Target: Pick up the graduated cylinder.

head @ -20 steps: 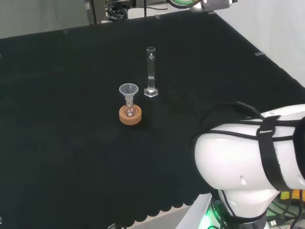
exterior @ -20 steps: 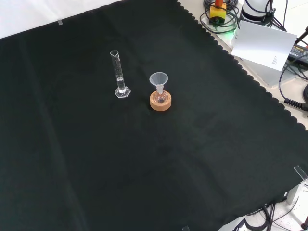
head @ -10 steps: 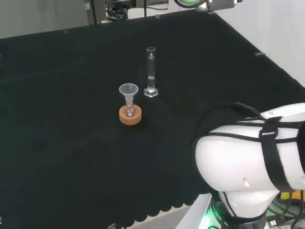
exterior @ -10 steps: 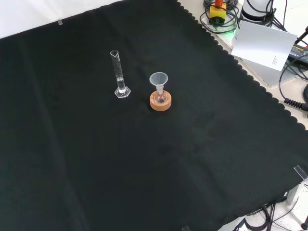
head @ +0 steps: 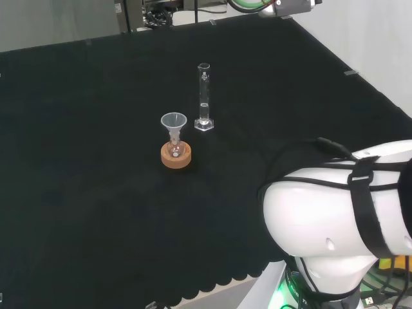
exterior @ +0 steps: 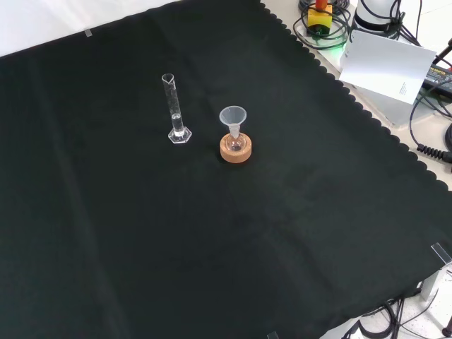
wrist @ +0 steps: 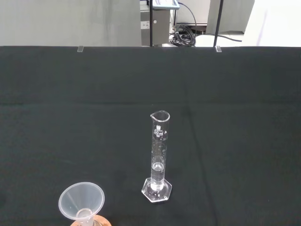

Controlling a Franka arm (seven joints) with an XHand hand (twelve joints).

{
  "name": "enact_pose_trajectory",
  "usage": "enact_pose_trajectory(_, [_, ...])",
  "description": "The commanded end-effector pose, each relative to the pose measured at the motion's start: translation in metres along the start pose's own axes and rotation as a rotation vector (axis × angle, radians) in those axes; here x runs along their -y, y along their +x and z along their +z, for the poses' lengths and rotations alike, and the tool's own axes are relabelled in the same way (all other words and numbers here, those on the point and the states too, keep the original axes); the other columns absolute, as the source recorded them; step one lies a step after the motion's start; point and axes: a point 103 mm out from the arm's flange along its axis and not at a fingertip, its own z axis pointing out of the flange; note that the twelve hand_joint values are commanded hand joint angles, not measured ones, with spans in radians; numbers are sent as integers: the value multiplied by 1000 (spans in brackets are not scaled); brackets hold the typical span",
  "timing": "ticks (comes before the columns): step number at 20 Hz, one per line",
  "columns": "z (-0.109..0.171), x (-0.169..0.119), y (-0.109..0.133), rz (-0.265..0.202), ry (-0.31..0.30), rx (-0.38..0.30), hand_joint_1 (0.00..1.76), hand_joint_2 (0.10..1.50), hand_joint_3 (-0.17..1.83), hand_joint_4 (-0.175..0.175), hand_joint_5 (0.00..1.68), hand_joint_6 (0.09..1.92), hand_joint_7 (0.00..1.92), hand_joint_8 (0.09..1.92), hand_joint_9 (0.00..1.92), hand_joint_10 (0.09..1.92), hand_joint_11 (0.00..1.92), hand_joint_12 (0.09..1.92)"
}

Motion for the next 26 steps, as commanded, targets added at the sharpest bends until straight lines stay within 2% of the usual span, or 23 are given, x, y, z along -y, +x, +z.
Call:
enact_pose_trajectory(1, [20, -16, -10, 55, 23, -25, 0, 1354, 57, 0, 206, 87, 0, 479, 507, 87, 164, 1362])
enact_pose_trajectory(5, [41, -29, -21, 84, 49, -31, 0, 1354, 57, -1, 208, 87, 0, 480, 508, 87, 167, 1362])
enact_pose_trajectory(13, [95, -70, -50, 104, 79, -66, 0, 1350, 55, -5, 212, 87, 7, 486, 514, 87, 173, 1362])
enact_pose_trajectory(21, [152, -122, -83, 75, 69, -139, 7, 1342, 52, -10, 221, 87, 43, 525, 539, 87, 195, 1364])
enact_pose_trajectory(26, [188, -140, -84, 43, 90, -163, 40, 1314, 45, -18, 236, 87, 65, 600, 390, 551, 237, 1358])
